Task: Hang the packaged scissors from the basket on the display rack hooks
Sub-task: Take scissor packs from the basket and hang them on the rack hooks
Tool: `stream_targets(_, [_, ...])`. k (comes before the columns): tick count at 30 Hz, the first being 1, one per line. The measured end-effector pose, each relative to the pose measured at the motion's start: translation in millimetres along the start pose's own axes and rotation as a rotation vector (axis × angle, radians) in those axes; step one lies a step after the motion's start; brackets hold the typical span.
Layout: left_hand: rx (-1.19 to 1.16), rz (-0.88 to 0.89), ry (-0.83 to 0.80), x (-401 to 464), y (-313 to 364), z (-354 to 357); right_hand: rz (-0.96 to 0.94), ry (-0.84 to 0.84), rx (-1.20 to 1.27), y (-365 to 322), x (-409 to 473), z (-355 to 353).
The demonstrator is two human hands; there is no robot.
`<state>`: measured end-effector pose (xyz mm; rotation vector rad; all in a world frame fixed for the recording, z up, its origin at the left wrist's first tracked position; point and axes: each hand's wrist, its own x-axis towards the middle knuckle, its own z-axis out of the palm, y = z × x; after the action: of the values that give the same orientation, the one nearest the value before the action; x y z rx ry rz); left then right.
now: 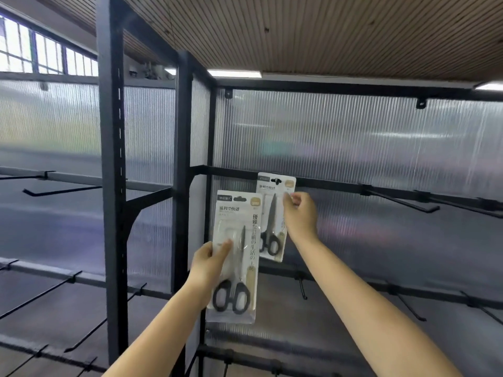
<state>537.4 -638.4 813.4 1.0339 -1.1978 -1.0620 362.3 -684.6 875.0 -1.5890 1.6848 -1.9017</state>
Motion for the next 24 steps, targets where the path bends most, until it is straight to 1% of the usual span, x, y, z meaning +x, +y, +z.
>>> stream_targets(3, [0.01, 0.027, -0.031, 0, -1, 9, -0.093, -0.178, 0.067, -18, -11, -11])
stream_targets(4, [0.018, 0.033, -0.044, 0, -1, 12, -0.112, -0.237, 0.058, -23, -13, -13])
stream_targets(6, [0.019, 0.034, -0.076, -1, 0, 18, -0.121, -0.292, 0.007, -27, -12, -17])
stream_targets(9, [0.009, 0.042, -0.103, 1, 0, 25, -0.119, -0.284, -0.035, -29, -7, -24])
stream_targets(12, [0.003, 0.065, -0.107, 2, 1, 29, -0.099, -0.279, 0.022, -32, -4, -32])
stream_targets(17, [-0.002, 0.037, -0.193, 0, -4, 27, -0.157, -0.244, 0.024, -38, 6, -42])
stream_targets(21, [0.013, 0.048, -0.194, -4, -8, 27, -0.167, -0.227, 0.004, -41, 13, -45])
stream_targets(24, [0.0, 0.057, -0.165, -2, -7, 28, -0.228, -0.219, -0.014, -41, 13, -47])
